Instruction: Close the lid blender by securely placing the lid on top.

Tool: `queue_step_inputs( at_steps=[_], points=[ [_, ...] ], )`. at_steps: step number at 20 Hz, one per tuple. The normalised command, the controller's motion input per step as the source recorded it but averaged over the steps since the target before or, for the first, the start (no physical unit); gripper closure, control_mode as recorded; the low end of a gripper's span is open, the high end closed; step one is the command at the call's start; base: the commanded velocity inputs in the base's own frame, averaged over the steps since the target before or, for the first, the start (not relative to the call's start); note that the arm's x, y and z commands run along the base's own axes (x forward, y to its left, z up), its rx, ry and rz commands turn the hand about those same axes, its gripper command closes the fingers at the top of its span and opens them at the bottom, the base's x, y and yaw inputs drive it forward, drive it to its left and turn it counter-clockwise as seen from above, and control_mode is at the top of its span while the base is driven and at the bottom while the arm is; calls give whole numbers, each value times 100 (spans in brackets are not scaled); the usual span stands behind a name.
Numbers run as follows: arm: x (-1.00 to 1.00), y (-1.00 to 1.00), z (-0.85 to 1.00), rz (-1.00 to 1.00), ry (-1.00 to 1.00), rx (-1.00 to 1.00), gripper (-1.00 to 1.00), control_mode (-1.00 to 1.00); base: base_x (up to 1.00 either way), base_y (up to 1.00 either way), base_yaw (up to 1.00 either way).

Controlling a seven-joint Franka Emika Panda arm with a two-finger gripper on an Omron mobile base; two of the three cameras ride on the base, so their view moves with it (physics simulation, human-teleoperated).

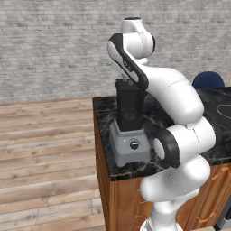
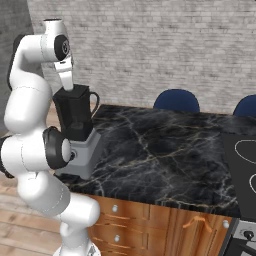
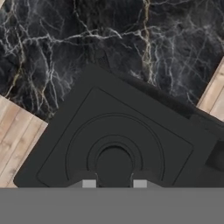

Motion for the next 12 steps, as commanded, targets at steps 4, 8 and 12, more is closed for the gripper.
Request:
queue_step_inputs(
  at_steps=[4,8,12],
  points=[
    [3,0,-19,0,2,0,100,-100,0,0,0],
    [1,0,-32,2,12,-2,100,-100,0,0,0],
    [-1,0,-41,3,16,-3,100,-100,0,0,0]
  ],
)
